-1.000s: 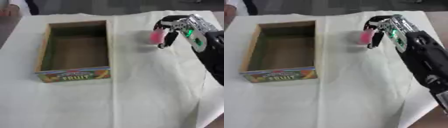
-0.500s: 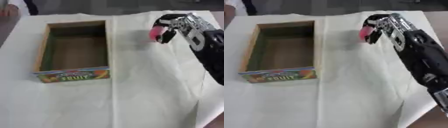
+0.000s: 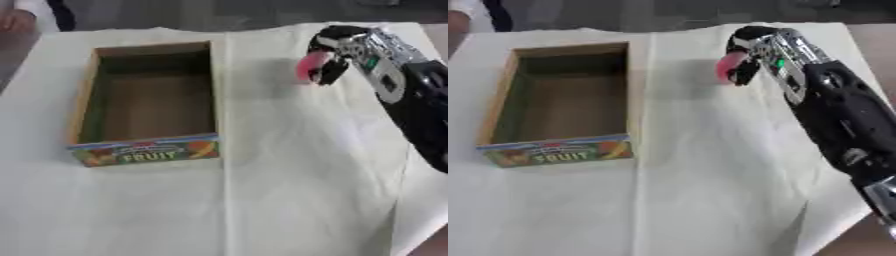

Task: Pick up objects on the table and place them in the box.

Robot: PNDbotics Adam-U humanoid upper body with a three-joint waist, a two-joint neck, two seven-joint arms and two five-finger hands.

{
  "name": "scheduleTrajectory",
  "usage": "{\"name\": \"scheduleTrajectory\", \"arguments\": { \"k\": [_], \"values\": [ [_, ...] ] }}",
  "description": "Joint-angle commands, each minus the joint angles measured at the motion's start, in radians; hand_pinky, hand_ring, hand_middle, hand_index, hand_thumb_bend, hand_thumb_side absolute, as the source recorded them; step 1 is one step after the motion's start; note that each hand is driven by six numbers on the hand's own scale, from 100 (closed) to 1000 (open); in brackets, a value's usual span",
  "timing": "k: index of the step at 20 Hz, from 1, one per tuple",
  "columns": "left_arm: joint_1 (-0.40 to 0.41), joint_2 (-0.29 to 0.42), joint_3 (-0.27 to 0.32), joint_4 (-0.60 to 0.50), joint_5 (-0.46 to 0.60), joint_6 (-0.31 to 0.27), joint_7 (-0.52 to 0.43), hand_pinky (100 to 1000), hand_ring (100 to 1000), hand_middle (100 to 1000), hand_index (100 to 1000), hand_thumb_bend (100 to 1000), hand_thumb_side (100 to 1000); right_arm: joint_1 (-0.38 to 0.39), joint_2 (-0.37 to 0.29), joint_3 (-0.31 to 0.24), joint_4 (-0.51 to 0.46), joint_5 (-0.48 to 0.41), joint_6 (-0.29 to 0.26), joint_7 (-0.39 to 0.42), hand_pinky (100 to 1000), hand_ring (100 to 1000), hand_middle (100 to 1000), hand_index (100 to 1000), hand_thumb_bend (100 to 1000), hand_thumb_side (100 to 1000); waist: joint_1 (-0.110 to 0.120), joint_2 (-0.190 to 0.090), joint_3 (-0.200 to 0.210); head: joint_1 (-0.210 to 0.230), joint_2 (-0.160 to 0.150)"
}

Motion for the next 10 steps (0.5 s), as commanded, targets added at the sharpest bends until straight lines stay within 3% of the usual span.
{"name": "scheduleTrajectory", "arguments": {
  "k": [1, 10],
  "values": [
    [-0.011, 0.007, 0.001, -0.019, 0.001, -0.003, -0.004, 777, 540, 605, 833, 100, 641, -0.030, -0.016, -0.010, -0.019, 0.009, 0.008, -0.021, 701, 818, 647, 538, 104, 100, -0.001, -0.018, 0.001, 0.000, -0.012],
    [-0.012, 0.010, 0.000, -0.019, 0.004, -0.001, -0.008, 777, 541, 606, 834, 100, 641, -0.035, -0.033, -0.009, -0.118, -0.016, 0.036, -0.049, 689, 799, 579, 469, 100, 100, -0.005, -0.025, 0.001, 0.002, -0.011]
  ]
}}
